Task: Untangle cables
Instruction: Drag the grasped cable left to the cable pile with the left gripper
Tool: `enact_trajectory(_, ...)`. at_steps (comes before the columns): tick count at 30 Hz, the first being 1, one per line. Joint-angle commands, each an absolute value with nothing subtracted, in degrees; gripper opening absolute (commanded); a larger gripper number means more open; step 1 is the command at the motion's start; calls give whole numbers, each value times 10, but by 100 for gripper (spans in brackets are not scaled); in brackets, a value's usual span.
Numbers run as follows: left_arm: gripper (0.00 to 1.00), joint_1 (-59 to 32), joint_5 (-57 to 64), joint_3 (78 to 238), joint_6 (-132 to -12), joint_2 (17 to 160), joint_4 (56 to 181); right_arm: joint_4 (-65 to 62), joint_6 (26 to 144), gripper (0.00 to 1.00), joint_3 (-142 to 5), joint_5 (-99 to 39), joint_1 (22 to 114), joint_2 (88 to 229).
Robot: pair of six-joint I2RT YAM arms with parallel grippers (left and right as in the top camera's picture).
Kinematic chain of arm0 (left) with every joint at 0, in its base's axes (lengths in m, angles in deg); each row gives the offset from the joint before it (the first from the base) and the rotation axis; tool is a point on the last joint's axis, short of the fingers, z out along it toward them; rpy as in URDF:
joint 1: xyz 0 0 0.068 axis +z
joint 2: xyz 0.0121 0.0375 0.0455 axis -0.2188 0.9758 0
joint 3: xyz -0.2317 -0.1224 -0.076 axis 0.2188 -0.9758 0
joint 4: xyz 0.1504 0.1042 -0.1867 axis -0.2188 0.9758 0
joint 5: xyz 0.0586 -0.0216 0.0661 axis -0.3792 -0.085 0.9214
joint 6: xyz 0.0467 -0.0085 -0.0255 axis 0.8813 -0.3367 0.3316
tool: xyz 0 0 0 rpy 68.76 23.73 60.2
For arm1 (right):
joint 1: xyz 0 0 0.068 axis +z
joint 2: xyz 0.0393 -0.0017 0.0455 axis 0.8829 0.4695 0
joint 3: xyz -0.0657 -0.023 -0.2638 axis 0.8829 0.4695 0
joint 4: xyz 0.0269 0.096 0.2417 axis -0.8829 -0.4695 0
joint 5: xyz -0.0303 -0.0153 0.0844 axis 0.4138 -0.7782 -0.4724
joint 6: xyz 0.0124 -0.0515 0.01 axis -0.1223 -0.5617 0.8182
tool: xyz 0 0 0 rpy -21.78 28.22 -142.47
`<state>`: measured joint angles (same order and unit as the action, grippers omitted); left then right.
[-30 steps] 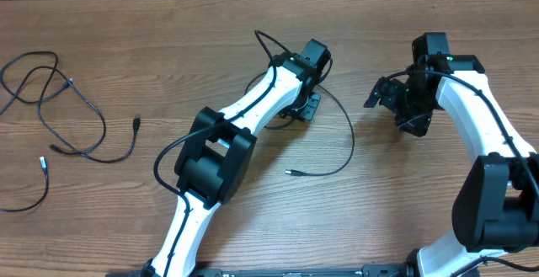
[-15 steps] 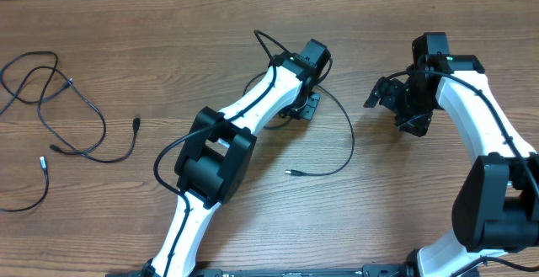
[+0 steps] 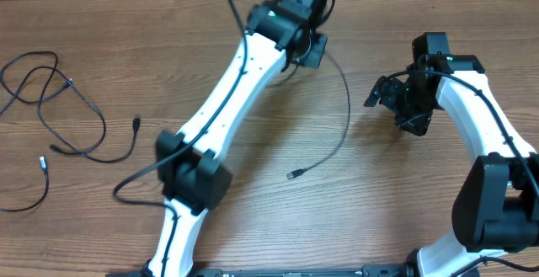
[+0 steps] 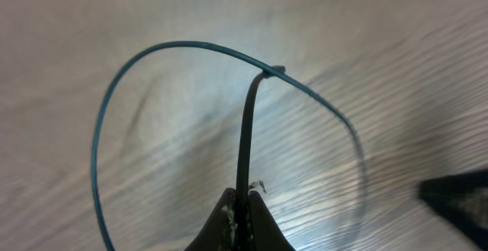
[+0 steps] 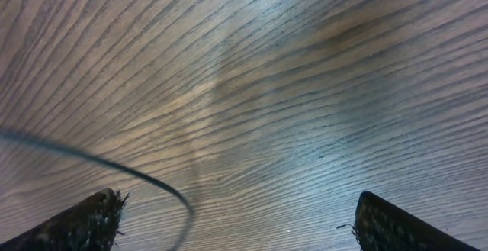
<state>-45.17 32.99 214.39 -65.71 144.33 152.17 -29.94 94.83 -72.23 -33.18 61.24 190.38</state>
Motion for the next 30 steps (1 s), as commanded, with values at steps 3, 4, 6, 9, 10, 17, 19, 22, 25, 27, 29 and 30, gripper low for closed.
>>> enact_trajectory(3, 4, -452, 382, 2178, -645, 1348, 1532, -297, 944, 96, -720, -330, 614, 1903)
enact_trajectory(4, 4, -452, 385, 2178, -643, 1340, 1534, -296, 944, 96, -720, -330, 614, 1903)
enact_trajectory(6, 4, -452, 391, 2178, -643, 1324, 1536, -296, 943, 96, -720, -330, 614, 1903)
enact_trajectory(9, 4, -452, 398, 2178, -641, 1301, 1535, -295, 933, 96, -720, -330, 614, 1903)
enact_trajectory(10, 4, -451, 402, 2178, -642, 1295, 1534, -296, 933, 96, -720, -330, 614, 1903)
enact_trajectory(17, 4, -439, 432, 2178, -642, 1251, 1528, -297, 933, 96, -720, -330, 614, 1903)
enact_trajectory(19, 4, -430, 432, 2178, -642, 1241, 1528, -297, 933, 96, -720, -330, 614, 1903)
enact_trajectory(22, 4, -411, 432, 2178, -646, 1226, 1528, -297, 933, 96, -720, -330, 614, 1903)
enact_trajectory(25, 4, -387, 432, 2178, -653, 1212, 1531, -297, 933, 96, -720, -330, 614, 1903)
enact_trajectory(27, 4, -367, 432, 2178, -662, 1201, 1534, -297, 933, 96, -720, -330, 614, 1903)
enact_trajectory(29, 4, -343, 431, 2178, -668, 1191, 1536, -296, 931, 96, -720, -330, 614, 1903)
enact_trajectory(30, 4, -329, 430, 2178, -672, 1186, 1538, -296, 931, 96, -720, -330, 614, 1903)
